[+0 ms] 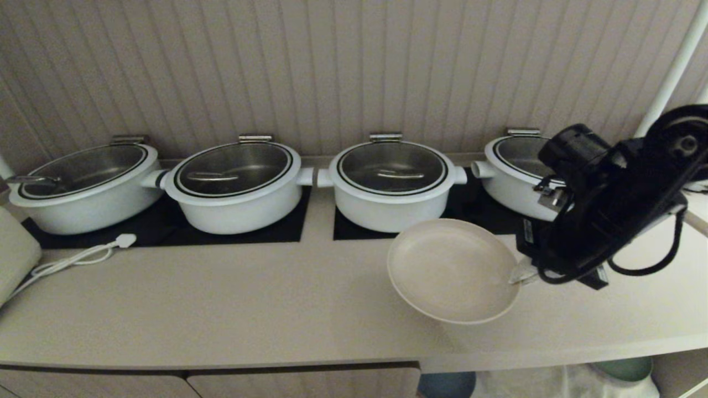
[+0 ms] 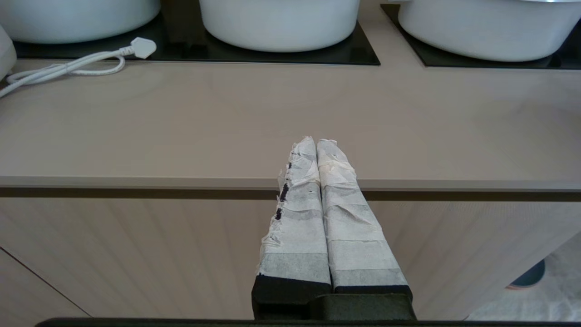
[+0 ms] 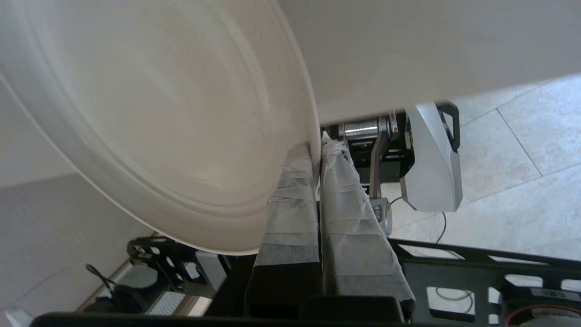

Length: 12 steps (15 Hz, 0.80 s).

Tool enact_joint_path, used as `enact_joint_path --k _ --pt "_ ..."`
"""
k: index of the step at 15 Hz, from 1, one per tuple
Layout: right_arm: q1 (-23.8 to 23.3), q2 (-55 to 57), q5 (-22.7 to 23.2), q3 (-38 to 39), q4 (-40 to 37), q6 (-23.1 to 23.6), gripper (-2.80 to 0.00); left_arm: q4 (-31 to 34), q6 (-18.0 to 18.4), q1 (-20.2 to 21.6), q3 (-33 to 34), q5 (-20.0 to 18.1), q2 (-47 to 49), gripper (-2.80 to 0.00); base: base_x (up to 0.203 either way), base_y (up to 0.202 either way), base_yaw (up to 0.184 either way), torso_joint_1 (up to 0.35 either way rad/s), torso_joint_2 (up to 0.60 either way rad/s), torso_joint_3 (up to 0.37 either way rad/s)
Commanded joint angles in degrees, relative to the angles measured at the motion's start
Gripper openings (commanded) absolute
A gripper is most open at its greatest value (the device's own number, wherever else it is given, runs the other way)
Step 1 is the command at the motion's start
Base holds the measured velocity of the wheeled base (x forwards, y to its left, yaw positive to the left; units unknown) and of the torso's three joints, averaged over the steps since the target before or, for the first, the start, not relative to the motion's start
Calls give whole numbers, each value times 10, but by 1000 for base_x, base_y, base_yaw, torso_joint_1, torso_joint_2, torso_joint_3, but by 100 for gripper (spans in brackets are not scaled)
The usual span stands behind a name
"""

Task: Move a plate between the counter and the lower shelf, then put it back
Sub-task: Put the plate in the cupboard

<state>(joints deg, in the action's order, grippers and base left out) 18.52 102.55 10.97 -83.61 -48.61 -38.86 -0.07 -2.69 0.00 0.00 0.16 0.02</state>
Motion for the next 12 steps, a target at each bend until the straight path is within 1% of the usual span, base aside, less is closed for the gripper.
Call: enact_joint_path --k 1,7,12 --pt "1 -69 2 56 5 -2 -280 0 0 0 0 0 0 -280 0 0 0 0 0 0" --pt "1 -208 2 179 9 0 -280 0 0 0 0 0 0 -280 0 0 0 0 0 0" --pt "0 -338 2 318 4 28 -280 0 0 0 0 0 0 -280 0 0 0 0 0 0"
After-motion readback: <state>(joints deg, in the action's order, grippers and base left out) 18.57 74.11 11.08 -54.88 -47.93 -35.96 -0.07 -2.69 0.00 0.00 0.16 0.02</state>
